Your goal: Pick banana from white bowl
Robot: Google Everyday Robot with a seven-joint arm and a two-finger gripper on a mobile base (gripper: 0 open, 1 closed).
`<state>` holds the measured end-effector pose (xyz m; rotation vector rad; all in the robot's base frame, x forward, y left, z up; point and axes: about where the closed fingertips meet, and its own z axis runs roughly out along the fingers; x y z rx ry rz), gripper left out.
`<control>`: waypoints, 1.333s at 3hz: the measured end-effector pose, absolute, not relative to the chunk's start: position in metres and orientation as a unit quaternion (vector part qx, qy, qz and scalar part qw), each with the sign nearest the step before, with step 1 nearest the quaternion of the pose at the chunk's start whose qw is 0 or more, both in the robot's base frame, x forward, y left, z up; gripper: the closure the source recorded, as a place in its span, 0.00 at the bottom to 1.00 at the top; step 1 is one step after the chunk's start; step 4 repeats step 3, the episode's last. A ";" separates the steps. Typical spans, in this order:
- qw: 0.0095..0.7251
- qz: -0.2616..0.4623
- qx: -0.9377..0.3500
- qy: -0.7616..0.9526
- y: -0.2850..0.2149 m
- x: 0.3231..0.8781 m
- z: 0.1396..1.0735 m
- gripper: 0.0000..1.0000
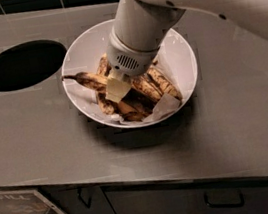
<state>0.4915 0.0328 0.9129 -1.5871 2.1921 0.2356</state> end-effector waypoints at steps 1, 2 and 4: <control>0.256 0.109 -0.571 0.773 0.024 0.481 0.943 1.00; 0.295 0.126 -0.574 0.753 0.018 0.470 0.972 1.00; 0.296 0.130 -0.577 0.750 0.020 0.468 0.973 1.00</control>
Offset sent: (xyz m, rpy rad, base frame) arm -0.0334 -0.0265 0.0945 0.2577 -0.1598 0.0795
